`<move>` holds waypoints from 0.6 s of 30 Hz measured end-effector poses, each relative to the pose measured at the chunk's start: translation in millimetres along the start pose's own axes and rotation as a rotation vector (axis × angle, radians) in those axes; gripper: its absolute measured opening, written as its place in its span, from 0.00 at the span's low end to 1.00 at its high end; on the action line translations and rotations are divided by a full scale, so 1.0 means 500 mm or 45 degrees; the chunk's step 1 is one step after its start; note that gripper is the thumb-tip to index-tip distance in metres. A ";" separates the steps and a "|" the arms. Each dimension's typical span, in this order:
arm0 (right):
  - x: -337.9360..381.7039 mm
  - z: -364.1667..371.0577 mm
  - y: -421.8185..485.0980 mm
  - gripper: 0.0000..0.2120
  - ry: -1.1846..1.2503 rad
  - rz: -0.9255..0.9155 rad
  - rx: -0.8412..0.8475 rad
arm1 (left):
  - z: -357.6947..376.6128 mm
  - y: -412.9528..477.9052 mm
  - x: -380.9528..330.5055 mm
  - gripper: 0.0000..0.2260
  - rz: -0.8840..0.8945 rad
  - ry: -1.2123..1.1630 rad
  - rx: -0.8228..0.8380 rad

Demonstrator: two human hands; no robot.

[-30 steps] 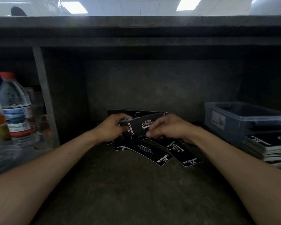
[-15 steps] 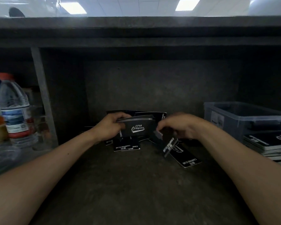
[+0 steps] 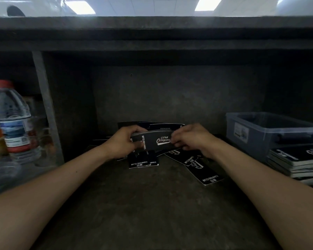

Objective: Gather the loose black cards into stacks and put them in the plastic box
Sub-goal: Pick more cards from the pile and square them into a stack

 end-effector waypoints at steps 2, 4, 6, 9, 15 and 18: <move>0.010 -0.031 -0.005 0.12 -0.441 -0.050 -0.099 | -0.004 0.003 0.012 0.15 -0.046 -0.061 -0.005; -0.003 -0.015 -0.018 0.25 -0.670 0.034 0.033 | -0.009 0.008 0.020 0.17 -0.083 -0.085 -0.029; -0.015 -0.002 -0.020 0.32 -0.736 0.097 0.095 | -0.010 0.008 0.023 0.19 -0.103 -0.093 -0.032; -0.021 -0.018 -0.008 0.25 -0.622 0.162 0.006 | -0.007 0.006 0.024 0.20 -0.121 -0.106 -0.014; -0.061 -0.039 -0.012 0.18 -0.326 0.346 0.046 | -0.004 0.004 0.017 0.19 -0.082 -0.073 -0.015; -0.037 -0.011 -0.015 0.42 -0.702 0.202 0.048 | -0.005 0.003 0.015 0.19 -0.077 -0.058 -0.019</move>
Point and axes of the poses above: each hand's wrist, its own y-axis towards the middle knuckle, its own z-axis out of the palm, x = y × z, the point moved 10 cm from there along y, towards the middle knuckle
